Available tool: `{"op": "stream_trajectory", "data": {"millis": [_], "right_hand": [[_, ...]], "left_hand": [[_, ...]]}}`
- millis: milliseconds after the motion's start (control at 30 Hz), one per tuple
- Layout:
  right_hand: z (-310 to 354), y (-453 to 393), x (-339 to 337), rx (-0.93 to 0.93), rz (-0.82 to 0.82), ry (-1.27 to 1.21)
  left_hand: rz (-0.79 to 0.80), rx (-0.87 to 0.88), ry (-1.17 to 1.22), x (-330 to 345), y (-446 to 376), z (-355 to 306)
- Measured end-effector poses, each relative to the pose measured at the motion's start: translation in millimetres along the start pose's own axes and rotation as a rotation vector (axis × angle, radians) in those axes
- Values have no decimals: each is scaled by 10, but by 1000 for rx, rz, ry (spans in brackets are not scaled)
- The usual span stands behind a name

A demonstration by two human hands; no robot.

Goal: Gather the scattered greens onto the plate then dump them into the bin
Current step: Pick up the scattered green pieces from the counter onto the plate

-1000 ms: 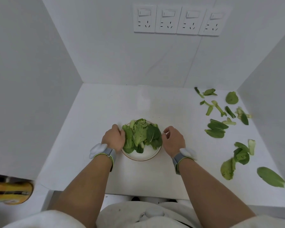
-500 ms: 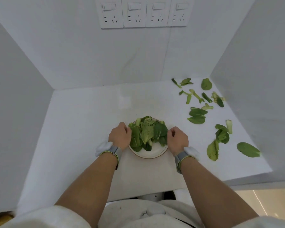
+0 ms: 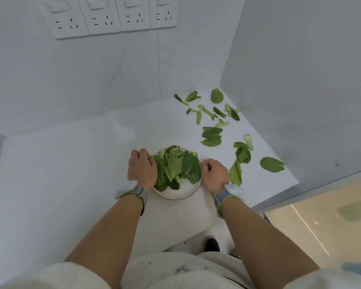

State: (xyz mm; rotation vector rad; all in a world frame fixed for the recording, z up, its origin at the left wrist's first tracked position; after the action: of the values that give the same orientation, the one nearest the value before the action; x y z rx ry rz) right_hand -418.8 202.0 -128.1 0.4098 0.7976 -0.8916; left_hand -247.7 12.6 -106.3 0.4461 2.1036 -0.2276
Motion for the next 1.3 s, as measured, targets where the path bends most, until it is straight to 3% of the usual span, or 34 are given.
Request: {"op": "stream_trajectory", "data": {"millis": [133,367,500,667,833,1033,1167,1300], "right_hand": [[-27,-93,-272,-51,-132,-45],[-603,-247,-882,135,-408,-100],[-940,-356,-1040,139,-359,-61],[-1121,-499,-995,40,-129,-12],[-1126,-593,-954,-59,-3,37],[-1193,-709,-932,-103,96,1],[-1253,-747,-984,-120,57,-78],[-1237,-778,-1138,-95,-88,-163]], "left_hand": [[-35,108,74,-62,-8,-309],[-31,289,134,182,274,-1249],[-5,380,172,380,428,-1729],[176,448,126,805,595,-2048],[474,207,-198,1264,806,-2091],[515,51,-419,1404,948,-2317],[477,-51,-343,1384,989,-2392],[492,-119,-46,1317,973,-2293]]}}
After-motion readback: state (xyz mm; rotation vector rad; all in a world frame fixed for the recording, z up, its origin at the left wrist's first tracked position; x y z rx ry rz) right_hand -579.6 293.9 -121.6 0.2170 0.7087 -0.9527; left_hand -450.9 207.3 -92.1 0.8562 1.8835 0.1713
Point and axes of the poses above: each hand's wrist, its own y-axis away from the middle knuckle, its own x-axis out of the palm, z = x × y, the point moved 6 cm from there along -y, towards the middle knuckle, and after that the axes turned 8 degrees about -x, right-handed, at the moved point
